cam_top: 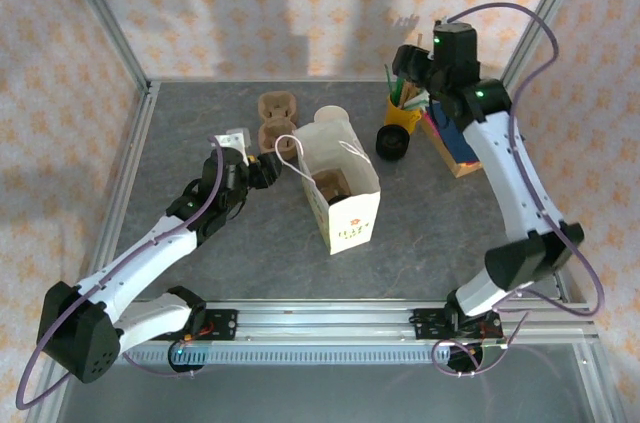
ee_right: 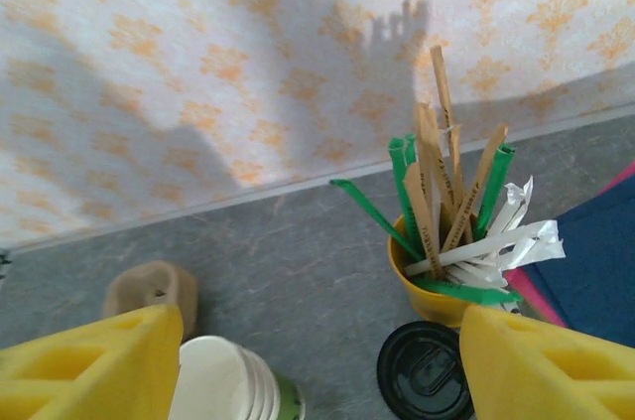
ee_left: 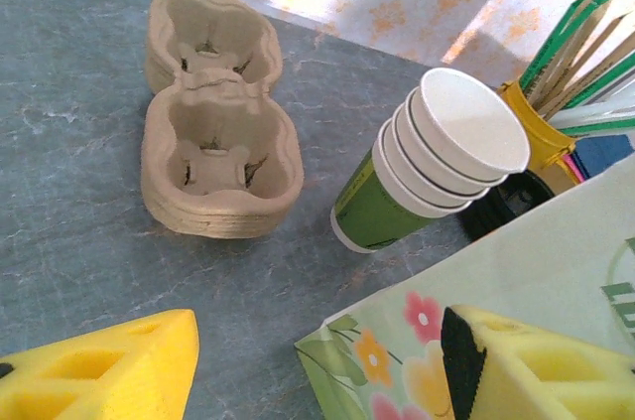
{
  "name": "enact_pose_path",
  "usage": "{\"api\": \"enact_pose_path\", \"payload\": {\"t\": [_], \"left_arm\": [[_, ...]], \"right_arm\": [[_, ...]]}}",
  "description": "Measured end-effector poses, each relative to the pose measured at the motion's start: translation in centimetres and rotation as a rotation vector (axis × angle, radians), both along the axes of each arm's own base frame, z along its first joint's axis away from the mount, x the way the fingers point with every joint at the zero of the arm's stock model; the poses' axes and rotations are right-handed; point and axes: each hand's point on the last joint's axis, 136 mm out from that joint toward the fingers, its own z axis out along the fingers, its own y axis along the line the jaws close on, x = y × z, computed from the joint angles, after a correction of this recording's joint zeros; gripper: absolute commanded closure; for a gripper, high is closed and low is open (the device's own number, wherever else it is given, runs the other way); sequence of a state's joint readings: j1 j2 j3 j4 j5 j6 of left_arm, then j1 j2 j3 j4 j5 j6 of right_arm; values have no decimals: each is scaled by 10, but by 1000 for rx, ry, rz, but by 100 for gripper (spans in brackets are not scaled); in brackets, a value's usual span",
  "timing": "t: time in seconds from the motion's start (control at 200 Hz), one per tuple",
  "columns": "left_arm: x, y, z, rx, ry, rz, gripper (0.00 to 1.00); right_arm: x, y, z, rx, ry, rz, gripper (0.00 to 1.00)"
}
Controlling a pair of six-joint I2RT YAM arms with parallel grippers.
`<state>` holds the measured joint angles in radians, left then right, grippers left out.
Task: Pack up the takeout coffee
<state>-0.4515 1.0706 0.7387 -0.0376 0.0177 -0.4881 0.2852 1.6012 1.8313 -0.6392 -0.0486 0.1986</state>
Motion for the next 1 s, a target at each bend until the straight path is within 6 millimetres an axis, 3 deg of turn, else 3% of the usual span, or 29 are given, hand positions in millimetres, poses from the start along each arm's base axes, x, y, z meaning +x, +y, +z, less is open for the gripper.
{"api": "enact_pose_path", "payload": {"t": [0.205,0.34,0.586,0.716,0.856,1.001], "left_arm": [[-2,2,-4,10,16,3,32],[-2,3,-5,14,21,9,32],[-2,3,-5,15,21,10,32],[-1,5,-5,19,20,18,32],[0,8,-5,22,18,29,32],[1,10,-5,31,16,33,32]], "right_arm": [[48,-14,-70,-63,126,-10,36],[72,-25,-98,-82,174,-11,36],[101,-18,-104,-117,157,41,37],[114,-14,-105,-131,143,59,45],[126,-12,-118,-141,157,68,54],[131,-11,-134,-150,182,73,55]]}}
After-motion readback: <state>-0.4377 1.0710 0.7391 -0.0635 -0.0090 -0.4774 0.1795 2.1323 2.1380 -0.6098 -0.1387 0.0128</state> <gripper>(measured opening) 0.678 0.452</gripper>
